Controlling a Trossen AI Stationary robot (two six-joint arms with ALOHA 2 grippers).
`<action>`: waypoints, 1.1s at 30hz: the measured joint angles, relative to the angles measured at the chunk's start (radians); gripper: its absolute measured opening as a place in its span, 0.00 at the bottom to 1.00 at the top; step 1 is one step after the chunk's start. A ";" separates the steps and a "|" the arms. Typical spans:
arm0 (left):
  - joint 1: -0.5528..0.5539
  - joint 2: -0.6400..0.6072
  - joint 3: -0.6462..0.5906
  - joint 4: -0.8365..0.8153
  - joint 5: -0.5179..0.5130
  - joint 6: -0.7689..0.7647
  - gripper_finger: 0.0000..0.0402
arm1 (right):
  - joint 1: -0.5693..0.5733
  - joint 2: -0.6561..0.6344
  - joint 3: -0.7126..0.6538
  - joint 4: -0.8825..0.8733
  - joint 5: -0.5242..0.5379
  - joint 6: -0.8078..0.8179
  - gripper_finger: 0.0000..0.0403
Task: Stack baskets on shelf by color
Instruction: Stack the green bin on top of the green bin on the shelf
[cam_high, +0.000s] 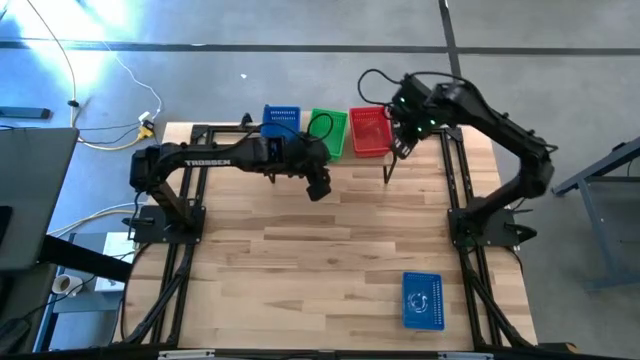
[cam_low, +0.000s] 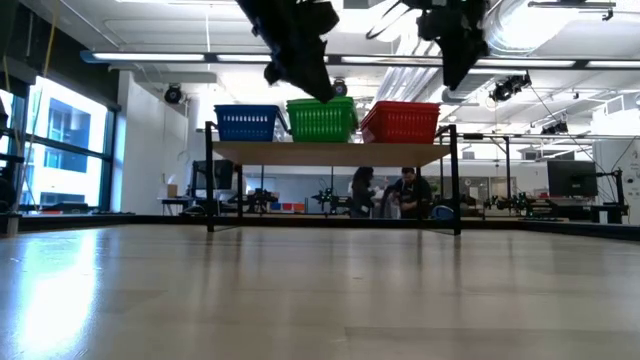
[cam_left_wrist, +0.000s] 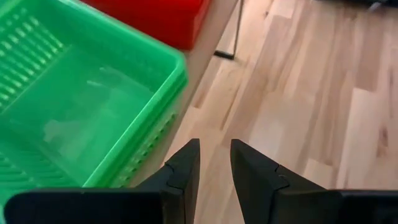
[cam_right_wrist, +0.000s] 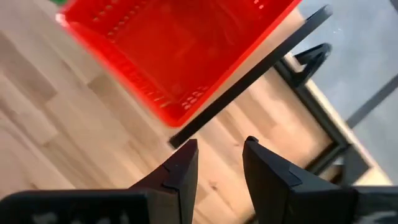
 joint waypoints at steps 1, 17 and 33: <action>0.005 0.000 -0.008 0.011 0.000 0.000 0.20 | 0.009 -0.025 -0.029 0.018 -0.008 0.019 0.28; 0.060 0.003 -0.034 0.105 -0.037 0.010 0.20 | 0.251 -0.315 -0.404 0.131 -0.014 0.404 0.28; 0.058 0.046 -0.033 0.191 -0.061 0.034 0.20 | 0.461 -0.360 -0.484 0.199 0.042 0.571 0.28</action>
